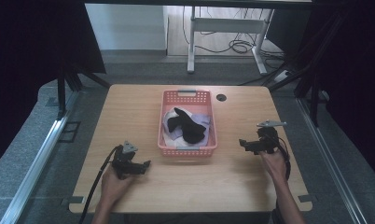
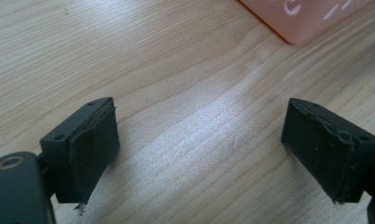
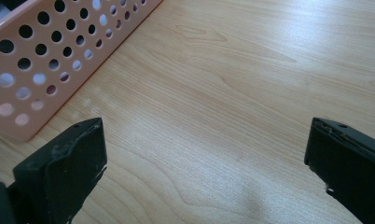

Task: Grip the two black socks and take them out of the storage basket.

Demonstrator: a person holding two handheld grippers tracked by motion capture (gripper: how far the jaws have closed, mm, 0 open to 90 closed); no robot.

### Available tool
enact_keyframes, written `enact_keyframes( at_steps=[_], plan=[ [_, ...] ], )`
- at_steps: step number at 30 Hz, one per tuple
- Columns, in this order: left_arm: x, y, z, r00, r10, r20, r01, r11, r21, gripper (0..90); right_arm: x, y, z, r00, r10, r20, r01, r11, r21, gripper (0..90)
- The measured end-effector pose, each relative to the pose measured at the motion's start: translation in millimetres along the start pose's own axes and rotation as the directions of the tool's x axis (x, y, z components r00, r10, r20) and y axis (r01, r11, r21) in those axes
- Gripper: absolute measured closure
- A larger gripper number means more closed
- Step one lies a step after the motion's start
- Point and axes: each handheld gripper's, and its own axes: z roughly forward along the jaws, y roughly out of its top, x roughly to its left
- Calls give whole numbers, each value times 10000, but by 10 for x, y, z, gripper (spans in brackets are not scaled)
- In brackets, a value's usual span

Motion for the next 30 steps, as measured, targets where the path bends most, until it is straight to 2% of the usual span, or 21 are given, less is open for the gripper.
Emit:
enact_keyframes(
  at_steps=[10, 14, 27, 30],
  plan=[
    [0, 0, 0, 10000, -1, 1, 1, 10000, -2, 107, 36, 56, -19, 9994, 99, -345, -92, 9997, 215, 0],
    [0, 0, 0, 10000, -2, 1, 2, 10000, -2, 107, 59, 85, -32, 9989, 115, -449, -111, 9999, 110, 0],
    [0, 0, 0, 10000, 1, 1, -1, 10000, 0, 107, 154, 333, -131, 9955, -438, -842, 436, 9990, -44, 0],
    [0, 0, 0, 10000, 2, 2, -2, 10000, 2, 107, 203, 401, -130, 9927, -437, -1126, 426, 9990, -121, 0]
  ],
)
